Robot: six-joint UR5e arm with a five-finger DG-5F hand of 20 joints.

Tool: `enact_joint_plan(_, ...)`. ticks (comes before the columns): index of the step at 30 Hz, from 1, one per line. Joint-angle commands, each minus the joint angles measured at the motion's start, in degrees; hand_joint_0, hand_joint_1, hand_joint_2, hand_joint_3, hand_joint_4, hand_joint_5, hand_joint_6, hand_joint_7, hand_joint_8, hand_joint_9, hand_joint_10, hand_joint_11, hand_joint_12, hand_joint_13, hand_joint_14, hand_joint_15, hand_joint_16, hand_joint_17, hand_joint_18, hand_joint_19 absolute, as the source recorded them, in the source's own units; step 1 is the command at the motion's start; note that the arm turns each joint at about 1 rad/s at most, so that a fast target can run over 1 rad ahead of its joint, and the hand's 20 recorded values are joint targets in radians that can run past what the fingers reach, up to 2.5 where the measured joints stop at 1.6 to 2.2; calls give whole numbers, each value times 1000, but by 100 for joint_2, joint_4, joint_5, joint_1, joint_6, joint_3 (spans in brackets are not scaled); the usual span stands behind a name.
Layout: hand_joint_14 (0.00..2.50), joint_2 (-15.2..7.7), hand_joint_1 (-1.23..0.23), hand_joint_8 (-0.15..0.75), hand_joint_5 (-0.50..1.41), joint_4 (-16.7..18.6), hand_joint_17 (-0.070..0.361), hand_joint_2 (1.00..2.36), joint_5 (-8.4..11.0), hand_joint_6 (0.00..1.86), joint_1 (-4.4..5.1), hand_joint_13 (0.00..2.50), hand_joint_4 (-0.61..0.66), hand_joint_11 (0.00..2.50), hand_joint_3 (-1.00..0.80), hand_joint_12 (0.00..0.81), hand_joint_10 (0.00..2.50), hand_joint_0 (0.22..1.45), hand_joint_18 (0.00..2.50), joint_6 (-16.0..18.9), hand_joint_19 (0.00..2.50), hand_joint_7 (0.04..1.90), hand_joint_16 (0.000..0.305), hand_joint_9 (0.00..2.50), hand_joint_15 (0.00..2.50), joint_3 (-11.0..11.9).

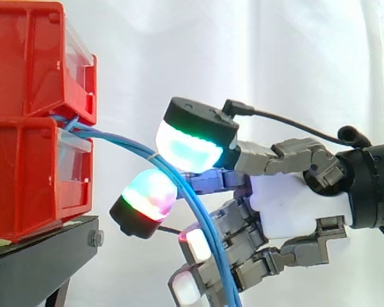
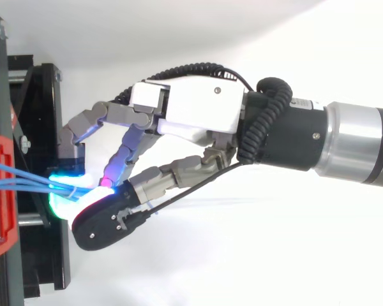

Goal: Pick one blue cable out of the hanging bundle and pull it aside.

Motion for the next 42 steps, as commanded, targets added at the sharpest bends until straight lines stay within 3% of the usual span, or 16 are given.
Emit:
enact_joint_plan(1, 20, 0, -634, 245, -75, 0, 120, 1000, -26, 827, -9, 945, -49, 547, -500, 308, 19, 420, 750, 0, 416, 943, 53, 1157, 525, 25)
enact_joint_plan(7, 22, 0, -637, 232, -80, -167, 110, 1000, -88, 815, -27, 910, -62, 556, -495, 287, 24, 481, 690, -9, 456, 968, 49, 1125, 543, 104)
enact_joint_plan(11, 21, 0, -663, 241, -78, -352, 116, 1014, -105, 839, -35, 925, -71, 564, -184, 301, 20, 546, 714, -18, 440, 1011, 52, 1146, 531, 183)
enact_joint_plan(13, 21, 0, -668, 270, -76, -413, 131, 1009, -105, 849, -35, 953, -61, 541, -103, 326, 19, 551, 773, -9, 414, 1061, 58, 1162, 509, 209)
enact_joint_plan(17, 20, 0, -801, 259, -113, -519, 132, 1007, -132, 901, -53, 877, -35, 561, -57, 329, 21, 576, 727, -18, 404, 912, 58, 1031, 516, 262)
enact_joint_plan(19, 21, 0, -834, 241, -132, -545, 121, 1013, -140, 917, -62, 826, -58, 576, -84, 305, 20, 595, 673, -18, 404, 885, 54, 981, 513, 280)
enact_joint_plan(20, 23, 0, -865, 207, -142, -589, 104, 1021, -149, 916, -71, 788, -94, 594, -136, 272, 22, 625, 609, -26, 430, 975, 46, 943, 536, 315)
enact_joint_plan(24, 22, 0, -922, 202, -151, -642, 102, 1016, -149, 937, -79, 768, -148, 597, -291, 261, 24, 710, 610, -44, 389, 958, 46, 911, 503, 367)
enact_joint_plan(26, 21, 44, -946, 195, -153, -686, 100, 1002, -158, 944, -88, 767, -150, 594, -478, 260, 23, 745, 616, -53, 372, 951, 44, 900, 492, 385)
enact_joint_plan(28, 22, 61, -937, 193, -152, -721, 100, 1000, -158, 948, -88, 771, -135, 592, -500, 253, 23, 727, 617, -88, 371, 923, 44, 904, 500, 385)
enact_joint_plan(29, 22, 79, -911, 201, -139, -738, 98, 1000, -158, 935, -88, 791, -58, 594, -500, 254, 23, 643, 620, -106, 403, 878, 44, 940, 513, 385)
enact_joint_plan(33, 22, 202, -877, 204, -130, -870, 102, 1000, -158, 922, -97, 811, -36, 602, -500, 262, 23, 548, 634, -229, 419, 879, 45, 964, 520, 350)
enact_joint_plan(34, 21, 211, -761, 233, -119, -888, 117, 1000, -158, 903, -97, 839, -2, 586, -500, 295, 20, 460, 678, -237, 425, 872, 52, 1006, 531, 341)
enact_joint_plan(39, 22, 237, -607, 253, -110, -914, 122, 1000, -158, 875, -106, 863, 4, 564, -500, 306, 20, 449, 688, -264, 446, 883, 54, 1046, 518, 341)
enact_joint_plan(41, 22, 237, -553, 240, -110, -905, 113, 1000, -158, 865, -106, 850, -14, 579, -500, 288, 21, 508, 655, -273, 471, 927, 50, 1045, 536, 341)
enact_joint_plan(42, 23, 237, -571, 231, -110, -905, 106, 1008, -158, 864, -106, 843, -22, 591, -397, 277, 22, 566, 634, -273, 493, 974, 47, 1049, 541, 341)
